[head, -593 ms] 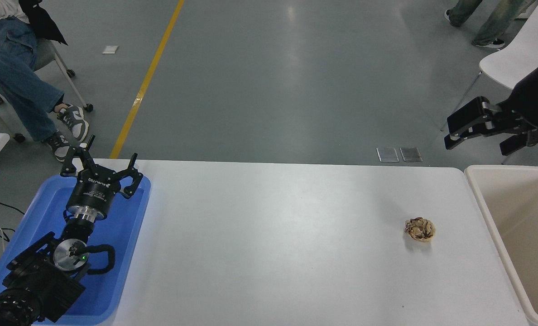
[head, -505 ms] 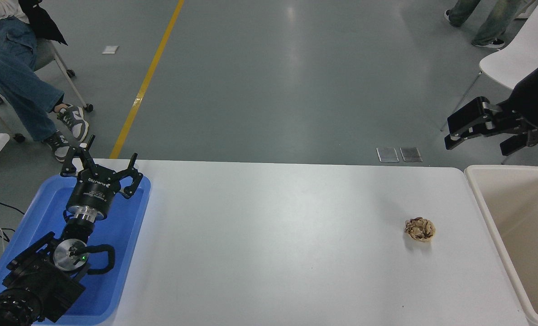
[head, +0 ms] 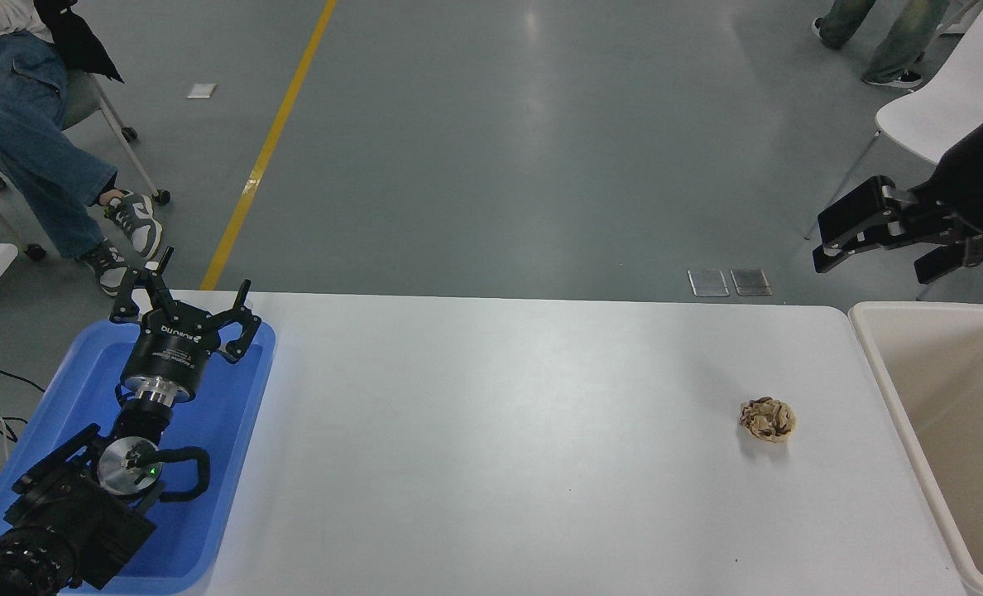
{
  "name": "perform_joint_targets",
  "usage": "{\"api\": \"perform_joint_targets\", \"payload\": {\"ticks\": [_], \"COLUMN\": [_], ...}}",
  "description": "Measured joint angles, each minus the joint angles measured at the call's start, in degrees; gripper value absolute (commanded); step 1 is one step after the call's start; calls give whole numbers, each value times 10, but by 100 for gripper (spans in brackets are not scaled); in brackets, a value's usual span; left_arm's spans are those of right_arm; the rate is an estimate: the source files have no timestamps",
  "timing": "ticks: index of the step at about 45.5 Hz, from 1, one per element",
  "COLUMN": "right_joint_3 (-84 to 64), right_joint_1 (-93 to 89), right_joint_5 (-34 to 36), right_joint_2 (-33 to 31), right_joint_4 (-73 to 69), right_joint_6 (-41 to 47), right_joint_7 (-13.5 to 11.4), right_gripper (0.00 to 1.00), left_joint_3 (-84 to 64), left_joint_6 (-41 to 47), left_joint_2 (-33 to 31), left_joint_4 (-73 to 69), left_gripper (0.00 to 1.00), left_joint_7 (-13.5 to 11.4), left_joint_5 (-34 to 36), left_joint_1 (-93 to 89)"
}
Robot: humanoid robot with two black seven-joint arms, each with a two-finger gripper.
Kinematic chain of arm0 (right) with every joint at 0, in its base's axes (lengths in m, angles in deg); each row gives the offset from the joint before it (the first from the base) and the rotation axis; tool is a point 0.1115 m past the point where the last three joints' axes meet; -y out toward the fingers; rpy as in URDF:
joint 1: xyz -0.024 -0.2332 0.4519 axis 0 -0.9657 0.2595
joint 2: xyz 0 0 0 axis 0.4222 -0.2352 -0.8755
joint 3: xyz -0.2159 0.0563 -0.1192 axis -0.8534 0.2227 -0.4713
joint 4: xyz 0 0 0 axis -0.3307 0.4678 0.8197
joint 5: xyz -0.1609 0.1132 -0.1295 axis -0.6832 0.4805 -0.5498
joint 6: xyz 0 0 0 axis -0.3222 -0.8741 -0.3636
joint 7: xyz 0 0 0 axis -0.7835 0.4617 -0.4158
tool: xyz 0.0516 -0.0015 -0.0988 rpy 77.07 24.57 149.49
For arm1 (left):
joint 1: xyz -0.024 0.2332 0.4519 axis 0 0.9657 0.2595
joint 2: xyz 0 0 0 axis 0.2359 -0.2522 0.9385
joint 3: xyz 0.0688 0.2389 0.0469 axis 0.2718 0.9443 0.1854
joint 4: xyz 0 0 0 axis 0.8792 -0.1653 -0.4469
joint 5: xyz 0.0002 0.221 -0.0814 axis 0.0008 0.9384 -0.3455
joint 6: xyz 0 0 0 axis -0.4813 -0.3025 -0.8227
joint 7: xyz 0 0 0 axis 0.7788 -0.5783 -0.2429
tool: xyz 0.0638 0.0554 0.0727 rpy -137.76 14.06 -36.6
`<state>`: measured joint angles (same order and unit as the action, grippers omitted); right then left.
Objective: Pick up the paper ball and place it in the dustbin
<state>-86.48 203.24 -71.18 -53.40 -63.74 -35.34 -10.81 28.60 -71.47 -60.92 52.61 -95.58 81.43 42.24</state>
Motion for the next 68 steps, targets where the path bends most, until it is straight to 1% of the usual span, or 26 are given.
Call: {"api": "perform_joint_targets", "payload": {"ticks": [31,68], "right_joint_3": [4,-4], "right_joint_1": [-18,-30], "right_joint_5": [-4,12], "right_joint_2": [2,10], "right_joint_4": [23,64], "right_joint_6": [0,0], "right_joint_7": [1,3], "right_gripper": [100,100], "left_joint_3": [0,0], "left_joint_6": [0,0], "left_joint_2": [0,0], "left_joint_4": [0,0], "left_gripper": [100,100], "left_joint_7": [0,1], "left_joint_5": [0,0], "left_joint_1": [-1,-1]}}
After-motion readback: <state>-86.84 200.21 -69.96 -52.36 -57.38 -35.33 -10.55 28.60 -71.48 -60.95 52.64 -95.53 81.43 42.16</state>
